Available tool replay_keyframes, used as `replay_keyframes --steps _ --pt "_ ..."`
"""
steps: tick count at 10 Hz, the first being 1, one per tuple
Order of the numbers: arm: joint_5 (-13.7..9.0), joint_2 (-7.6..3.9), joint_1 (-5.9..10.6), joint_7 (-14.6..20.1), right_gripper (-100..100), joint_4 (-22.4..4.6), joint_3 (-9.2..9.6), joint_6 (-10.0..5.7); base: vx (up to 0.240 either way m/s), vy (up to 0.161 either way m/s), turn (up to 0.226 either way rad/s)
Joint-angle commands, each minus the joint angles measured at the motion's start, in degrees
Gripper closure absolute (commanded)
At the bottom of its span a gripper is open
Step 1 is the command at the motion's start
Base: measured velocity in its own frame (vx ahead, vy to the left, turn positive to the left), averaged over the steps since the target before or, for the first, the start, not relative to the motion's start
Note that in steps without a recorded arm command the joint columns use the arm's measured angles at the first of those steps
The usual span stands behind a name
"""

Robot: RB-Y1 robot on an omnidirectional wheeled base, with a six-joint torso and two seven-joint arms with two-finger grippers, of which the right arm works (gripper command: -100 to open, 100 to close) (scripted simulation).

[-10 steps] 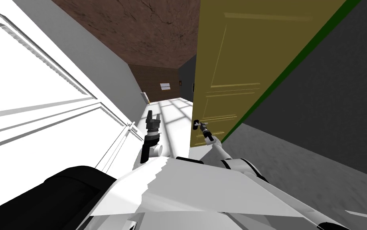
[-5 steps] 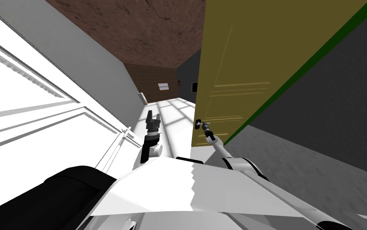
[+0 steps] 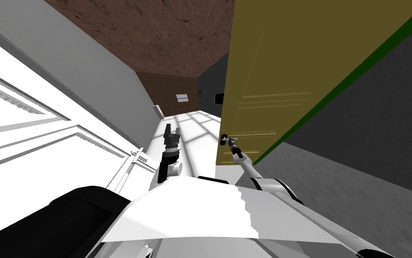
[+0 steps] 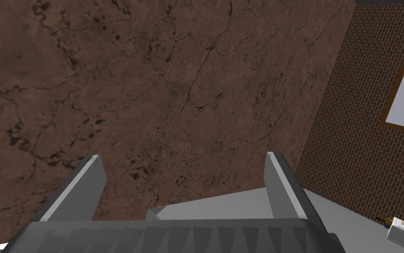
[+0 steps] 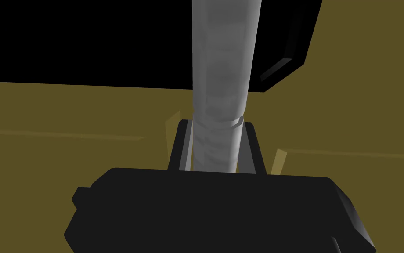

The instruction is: Push the door open

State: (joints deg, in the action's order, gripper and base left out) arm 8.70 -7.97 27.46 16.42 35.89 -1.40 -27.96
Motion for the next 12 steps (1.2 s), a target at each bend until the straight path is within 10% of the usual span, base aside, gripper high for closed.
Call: replay_keyframes --steps 1,12 --pt "-0.64 -0.55 0.75 -0.71 100 -0.75 -1.38 -0.47 0.157 0.130 -0.054" --pt "-3.20 -2.28 -0.08 -3.95 100 -0.65 -6.77 0.33 0.145 0.114 -0.059"
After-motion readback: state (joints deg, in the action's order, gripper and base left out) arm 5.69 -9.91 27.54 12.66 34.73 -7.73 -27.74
